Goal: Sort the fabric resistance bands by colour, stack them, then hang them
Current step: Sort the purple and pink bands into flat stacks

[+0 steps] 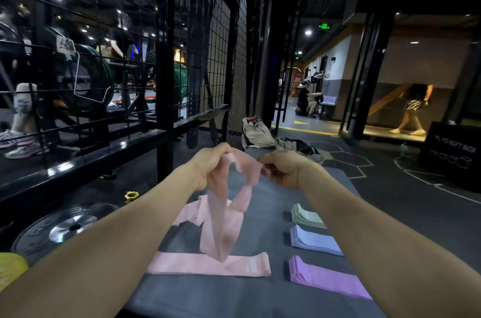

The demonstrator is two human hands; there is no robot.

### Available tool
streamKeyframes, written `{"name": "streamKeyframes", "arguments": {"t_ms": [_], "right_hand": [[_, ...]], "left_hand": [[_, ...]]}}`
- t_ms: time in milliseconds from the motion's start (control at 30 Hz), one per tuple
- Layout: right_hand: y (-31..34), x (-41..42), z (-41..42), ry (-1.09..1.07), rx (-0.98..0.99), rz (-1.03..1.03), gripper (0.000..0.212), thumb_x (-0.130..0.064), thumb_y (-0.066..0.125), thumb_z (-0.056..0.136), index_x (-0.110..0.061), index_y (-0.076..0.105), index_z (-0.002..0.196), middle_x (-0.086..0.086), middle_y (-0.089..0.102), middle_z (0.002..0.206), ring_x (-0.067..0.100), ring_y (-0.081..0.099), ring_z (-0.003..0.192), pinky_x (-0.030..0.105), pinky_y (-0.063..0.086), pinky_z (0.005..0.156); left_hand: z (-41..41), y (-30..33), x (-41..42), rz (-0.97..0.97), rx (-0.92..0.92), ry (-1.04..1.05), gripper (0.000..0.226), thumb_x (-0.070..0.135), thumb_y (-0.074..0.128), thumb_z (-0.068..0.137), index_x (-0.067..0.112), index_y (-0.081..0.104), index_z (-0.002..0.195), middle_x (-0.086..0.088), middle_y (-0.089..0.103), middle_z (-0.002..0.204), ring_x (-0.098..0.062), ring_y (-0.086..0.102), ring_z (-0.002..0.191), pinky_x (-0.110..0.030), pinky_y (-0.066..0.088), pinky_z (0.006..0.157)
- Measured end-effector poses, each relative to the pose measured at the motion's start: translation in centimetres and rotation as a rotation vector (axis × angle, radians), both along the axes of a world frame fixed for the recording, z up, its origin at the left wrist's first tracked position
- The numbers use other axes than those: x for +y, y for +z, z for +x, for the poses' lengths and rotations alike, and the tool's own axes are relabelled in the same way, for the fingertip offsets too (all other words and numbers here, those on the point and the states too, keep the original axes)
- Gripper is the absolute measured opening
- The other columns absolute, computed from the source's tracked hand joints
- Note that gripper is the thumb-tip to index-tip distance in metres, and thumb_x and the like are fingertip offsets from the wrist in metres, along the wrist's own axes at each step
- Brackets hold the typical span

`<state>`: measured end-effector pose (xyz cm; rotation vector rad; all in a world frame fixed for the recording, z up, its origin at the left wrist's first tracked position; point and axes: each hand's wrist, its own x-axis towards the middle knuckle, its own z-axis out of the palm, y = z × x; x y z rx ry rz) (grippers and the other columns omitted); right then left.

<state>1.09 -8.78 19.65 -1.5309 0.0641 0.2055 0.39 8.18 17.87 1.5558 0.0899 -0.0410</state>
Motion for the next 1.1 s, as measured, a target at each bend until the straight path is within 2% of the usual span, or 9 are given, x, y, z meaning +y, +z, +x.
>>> {"name": "streamKeyframes", "arguments": {"t_ms": [100, 233, 300, 433, 600, 700, 833, 967, 1100], "right_hand": [[0.1, 0.5, -0.4, 0.063, -0.105, 0.139, 0.016, 0.0, 0.058, 0.089, -0.004, 0.055, 0.074, 0.008, 0.054, 0.062, 0.012, 0.057, 0.05, 0.017, 0.052, 0.047], [-0.9, 1.3, -1.3, 0.226, -0.328, -0.285, 0.013, -0.011, 0.063, 0.088, -0.012, 0.056, 0.077, 0.005, 0.056, 0.072, 0.005, 0.055, 0.058, 0.015, 0.047, 0.056], [-1.3, 1.6, -1.6, 0.245, -0.353, -0.356, 0.01, -0.017, 0.065, 0.087, -0.016, 0.057, 0.08, 0.001, 0.059, 0.076, 0.007, 0.056, 0.067, 0.019, 0.045, 0.064], [-1.1, 1.7, -1.8, 0.231, -0.349, -0.3, 0.01, -0.021, 0.062, 0.09, -0.013, 0.056, 0.092, 0.0, 0.064, 0.075, 0.005, 0.061, 0.063, 0.018, 0.047, 0.061], [-0.8, 2.1, -2.2, 0.06, -0.542, -0.16, 0.024, 0.008, 0.058, 0.084, -0.013, 0.047, 0.079, 0.004, 0.053, 0.074, 0.016, 0.056, 0.06, 0.029, 0.048, 0.063], [-1.5, 2.0, -2.4, 0.106, -0.612, -0.329, 0.023, -0.001, 0.067, 0.08, -0.015, 0.049, 0.082, 0.001, 0.052, 0.081, 0.018, 0.054, 0.071, 0.036, 0.051, 0.071], [-2.2, 2.3, -2.4, 0.088, -0.693, -0.647, 0.031, -0.003, 0.074, 0.075, -0.022, 0.05, 0.081, -0.004, 0.056, 0.087, 0.015, 0.054, 0.076, 0.028, 0.047, 0.072], [-1.2, 2.2, -2.0, -0.007, -0.738, -0.566, 0.022, 0.001, 0.072, 0.075, -0.016, 0.062, 0.084, -0.001, 0.056, 0.075, 0.015, 0.052, 0.07, 0.025, 0.045, 0.066], [-0.2, 2.1, -2.3, -0.028, -0.781, -0.524, 0.006, -0.004, 0.072, 0.078, -0.005, 0.068, 0.081, -0.001, 0.053, 0.063, 0.007, 0.043, 0.055, 0.017, 0.035, 0.053]], "left_hand": [[-0.2, 0.0, -0.4, 0.014, -0.001, 0.003, 0.027, 0.026, 0.057, 0.084, 0.014, 0.06, 0.06, -0.004, 0.058, 0.062, -0.016, 0.05, 0.049, -0.024, 0.038, 0.056], [0.1, -0.1, -0.9, -0.011, -0.037, 0.023, 0.02, 0.026, 0.059, 0.087, 0.014, 0.061, 0.072, -0.004, 0.057, 0.071, -0.018, 0.051, 0.063, -0.026, 0.038, 0.06], [0.3, 0.1, -0.9, -0.012, -0.054, 0.025, 0.021, 0.029, 0.059, 0.089, 0.015, 0.061, 0.073, -0.005, 0.058, 0.07, -0.018, 0.052, 0.062, -0.026, 0.04, 0.061], [0.3, 0.9, -0.6, -0.023, -0.091, 0.02, 0.017, 0.029, 0.061, 0.089, 0.013, 0.066, 0.087, -0.011, 0.064, 0.092, -0.026, 0.058, 0.086, -0.039, 0.045, 0.09], [0.3, 1.3, -0.4, -0.068, -0.08, 0.013, 0.016, 0.011, 0.054, 0.093, 0.006, 0.063, 0.081, -0.009, 0.061, 0.078, -0.019, 0.055, 0.068, -0.029, 0.044, 0.067], [0.4, 1.1, -0.4, -0.122, -0.069, 0.045, 0.016, 0.006, 0.052, 0.093, 0.001, 0.062, 0.082, -0.01, 0.061, 0.079, -0.019, 0.056, 0.067, -0.028, 0.047, 0.063], [0.4, 0.9, -0.4, -0.164, -0.037, 0.039, 0.015, 0.006, 0.049, 0.095, -0.001, 0.061, 0.089, -0.012, 0.062, 0.082, -0.018, 0.06, 0.07, -0.03, 0.051, 0.069], [0.0, 1.2, -0.2, -0.065, -0.064, 0.003, 0.018, 0.012, 0.048, 0.097, 0.0, 0.061, 0.101, -0.011, 0.063, 0.084, -0.017, 0.06, 0.072, -0.025, 0.054, 0.064], [0.0, 1.4, 0.1, 0.141, -0.084, 0.004, 0.028, 0.03, 0.049, 0.097, 0.011, 0.058, 0.079, -0.004, 0.056, 0.068, -0.013, 0.051, 0.056, -0.021, 0.045, 0.055]]}}
